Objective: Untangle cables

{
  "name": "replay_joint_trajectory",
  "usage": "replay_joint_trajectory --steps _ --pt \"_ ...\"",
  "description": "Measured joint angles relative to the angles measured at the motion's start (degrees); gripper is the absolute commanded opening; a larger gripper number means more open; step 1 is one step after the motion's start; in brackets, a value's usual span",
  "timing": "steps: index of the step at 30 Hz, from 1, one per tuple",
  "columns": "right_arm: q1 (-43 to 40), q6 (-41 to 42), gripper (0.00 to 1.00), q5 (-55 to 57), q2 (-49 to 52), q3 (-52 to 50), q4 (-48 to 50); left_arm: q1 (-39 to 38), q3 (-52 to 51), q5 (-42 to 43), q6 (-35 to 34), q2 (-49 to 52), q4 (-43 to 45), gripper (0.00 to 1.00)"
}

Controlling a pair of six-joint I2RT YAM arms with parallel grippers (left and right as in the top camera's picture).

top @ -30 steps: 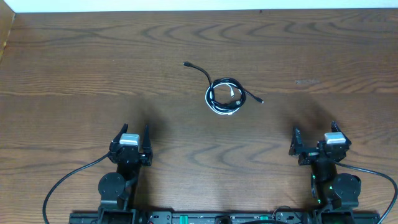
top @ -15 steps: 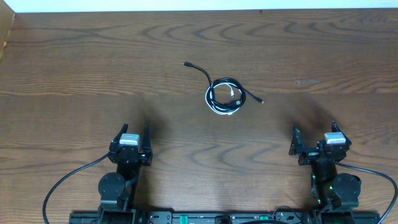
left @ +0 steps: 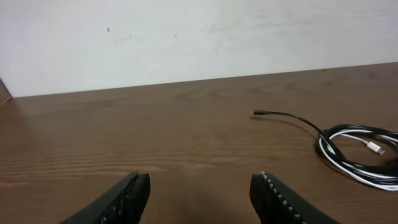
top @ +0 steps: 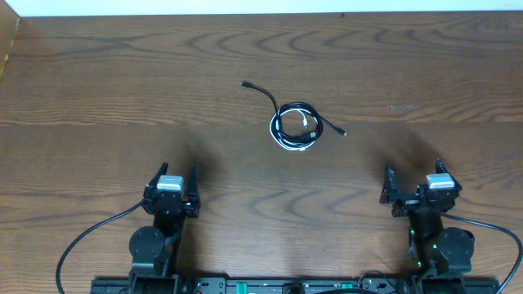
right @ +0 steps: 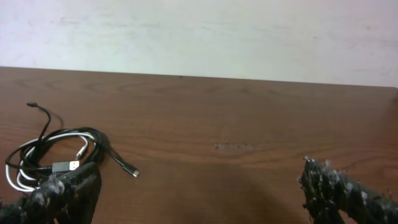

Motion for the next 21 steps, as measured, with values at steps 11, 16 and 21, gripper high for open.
replay_joint_trajectory --steps 11,16,21 --pt "0.0 0.0 0.99 -0.2 0.0 0.0 0.0 0.0 1.1 0.1 0.0 0.8 -1.6 0.57" --pt "0.0 0.0 0.99 -0.3 0.0 0.0 0.0 0.0 1.2 0.2 0.0 3.5 -2.0 0.57" --pt "0.0 0.0 0.99 -1.4 0.0 0.0 0.1 0.0 2.3 1.7 0.0 6.0 -2.9 0.57"
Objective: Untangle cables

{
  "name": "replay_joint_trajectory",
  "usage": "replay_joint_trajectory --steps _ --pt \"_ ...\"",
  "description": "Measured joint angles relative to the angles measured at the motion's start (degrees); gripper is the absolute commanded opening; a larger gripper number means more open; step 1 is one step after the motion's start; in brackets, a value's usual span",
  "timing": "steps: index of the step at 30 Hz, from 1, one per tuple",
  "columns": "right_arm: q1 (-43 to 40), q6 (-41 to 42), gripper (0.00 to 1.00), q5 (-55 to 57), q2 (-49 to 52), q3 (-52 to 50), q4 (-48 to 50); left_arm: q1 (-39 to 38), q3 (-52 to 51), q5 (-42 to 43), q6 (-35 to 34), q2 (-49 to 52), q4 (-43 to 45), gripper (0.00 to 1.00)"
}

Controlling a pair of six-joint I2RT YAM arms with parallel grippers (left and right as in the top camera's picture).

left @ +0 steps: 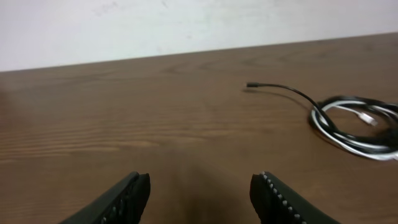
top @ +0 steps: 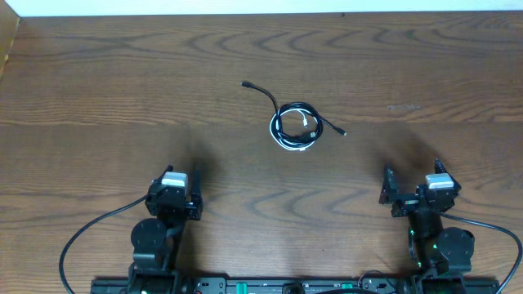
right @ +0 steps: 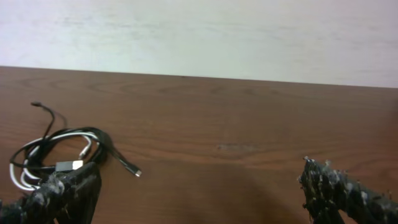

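A small coil of a black cable and a white cable [top: 294, 126] lies tangled on the wooden table, slightly right of centre. One black end [top: 246, 84] trails to the upper left and another plug [top: 342, 132] sticks out to the right. The coil also shows in the left wrist view [left: 354, 124] and the right wrist view [right: 56, 155]. My left gripper [top: 173, 181] stands open near the front left, well short of the coil. My right gripper [top: 413, 183] stands open at the front right, with nothing between its fingers.
The brown wooden table [top: 122, 82] runs back to a white wall [left: 186, 25]. Black arm cables [top: 90, 237] loop along the front edge beside each base.
My left gripper has tilted down a little, so the wall takes up less of its view and the coil sits higher. The right gripper has barely shifted. The cables lie as before.
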Motion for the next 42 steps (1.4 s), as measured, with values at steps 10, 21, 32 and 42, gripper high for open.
replay_joint_trajectory --steps 10,21,32,42 --pt "0.0 0.0 0.99 -3.3 0.6 2.1 -1.2 0.0 12.3 2.6 0.0 14.1 -2.0 0.57" --pt "0.0 0.0 0.99 -9.0 14.2 15.6 -4.8 0.0 34.4 9.3 0.0 35.5 -15.5 0.57" --pt "0.0 0.0 0.99 -17.6 38.6 35.8 -13.7 0.0 62.5 16.9 0.0 58.7 -37.3 0.58" --pt "0.0 0.0 0.99 -29.0 59.8 54.4 -23.2 -2.4 73.0 23.4 0.0 74.9 -42.3 0.57"
